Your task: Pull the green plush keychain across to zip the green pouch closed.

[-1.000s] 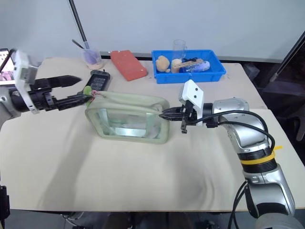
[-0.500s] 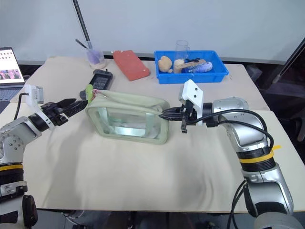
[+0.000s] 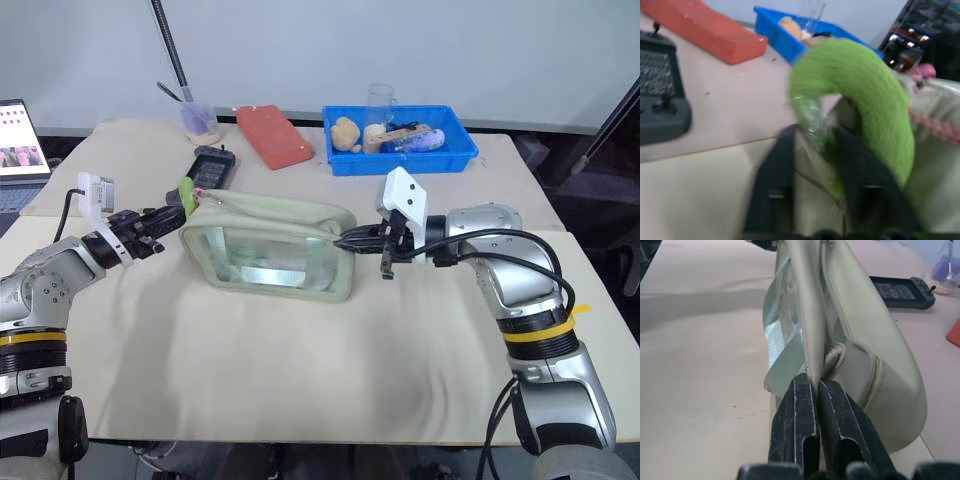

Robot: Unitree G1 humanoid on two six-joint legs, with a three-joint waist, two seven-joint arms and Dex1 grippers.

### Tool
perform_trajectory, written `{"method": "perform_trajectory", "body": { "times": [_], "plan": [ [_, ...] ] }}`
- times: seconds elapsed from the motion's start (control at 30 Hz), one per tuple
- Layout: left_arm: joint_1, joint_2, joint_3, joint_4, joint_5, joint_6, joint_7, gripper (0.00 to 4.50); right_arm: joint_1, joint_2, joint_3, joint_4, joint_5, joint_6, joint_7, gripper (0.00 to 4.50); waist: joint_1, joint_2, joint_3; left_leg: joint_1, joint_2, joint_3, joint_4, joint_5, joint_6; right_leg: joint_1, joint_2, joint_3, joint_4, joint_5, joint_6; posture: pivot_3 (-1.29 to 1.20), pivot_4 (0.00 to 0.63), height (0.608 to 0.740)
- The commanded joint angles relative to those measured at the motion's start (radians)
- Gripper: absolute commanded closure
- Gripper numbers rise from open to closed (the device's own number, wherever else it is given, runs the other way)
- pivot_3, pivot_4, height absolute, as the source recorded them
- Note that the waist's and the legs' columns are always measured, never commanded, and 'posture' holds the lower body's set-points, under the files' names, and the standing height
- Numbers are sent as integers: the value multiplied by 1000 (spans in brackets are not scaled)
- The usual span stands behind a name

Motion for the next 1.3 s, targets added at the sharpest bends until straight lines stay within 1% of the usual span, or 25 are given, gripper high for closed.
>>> {"method": "perform_trajectory", "body": {
  "times": [0.03,0.17,0.27,0.33,0.43,0.53,0.67,0.8,0.9,1.03,1.13,1.17,1.23,1.3],
  "plan": [
    [-25,16,24,-30,-27,0,-16,4474,-8,-14,-40,-32,8,-10,-4,4500,-1,0,0,0,0,0,0,0,0,0,0,0,0,0,0,0,150,740],
    [-33,28,37,-10,-21,-18,-5,4474,-6,-13,-40,-31,6,-14,-6,4500,-1,0,0,0,0,0,0,0,0,0,0,0,0,0,0,0,150,740],
    [-76,47,60,9,-28,-13,17,4474,-9,-13,-40,-26,4,-17,-7,4500,-1,0,0,0,0,0,0,0,0,0,0,0,0,0,0,0,150,740],
    [-116,62,66,-20,-58,11,2,4474,-10,-13,-39,-24,1,-19,-8,4500,-1,0,0,0,0,0,0,0,0,0,0,0,0,0,0,0,150,740],
    [-164,68,34,-97,-79,19,-23,4474,-12,-11,-40,-22,1,-18,-11,4500,0,0,0,0,0,0,0,0,0,0,0,0,-1,0,0,0,150,740],
    [-193,57,-50,-199,-76,42,-49,4474,-17,-2,-33,-12,-5,-26,-16,4500,2,0,0,-1,-1,0,0,0,0,0,-1,0,-1,0,0,0,150,740],
    [-182,61,-184,-298,-36,39,-116,4474,-20,5,-27,-4,-10,-34,-20,4500,-2,0,0,0,-1,0,0,0,0,0,0,0,0,0,0,0,150,740],
    [-181,63,-249,-289,15,-1,-139,4474,-18,14,-25,-18,-6,-25,-26,4500,-6,0,0,0,-1,0,0,0,0,0,0,0,0,0,0,0,150,740],
    [-179,83,-272,-267,53,-35,-175,3546,-14,19,-29,-26,-5,-21,-35,4500,-7,0,0,0,0,0,0,0,0,0,1,1,0,0,0,0,150,740],
    [-200,107,-262,-245,58,-35,-212,1673,-4,17,-32,-35,-6,-18,-40,4500,-6,0,0,0,0,0,0,0,0,0,0,1,0,-1,0,0,150,740],
    [-210,145,-243,-235,62,-34,-236,136,-4,16,-32,-37,-7,-17,-46,4500,-5,0,0,0,0,0,0,0,0,0,0,1,0,-1,0,0,150,740],
    [-212,167,-230,-236,55,-24,-248,58,-4,15,-32,-37,-7,-17,-46,4500,-5,0,0,0,0,0,0,0,0,0,0,1,0,-1,0,0,150,740],
    [-207,212,-208,-257,36,2,-269,58,-1,12,-34,-40,-5,-16,-46,4500,-7,0,0,0,0,0,0,0,0,-1,0,1,0,-1,0,0,150,740],
    [-163,279,-192,-303,28,22,-310,58,-3,8,-35,-38,-5,-16,-45,4500,-8,0,0,0,0,0,-1,0,0,-1,1,1,0,-1,0,0,150,740]
  ]
}}
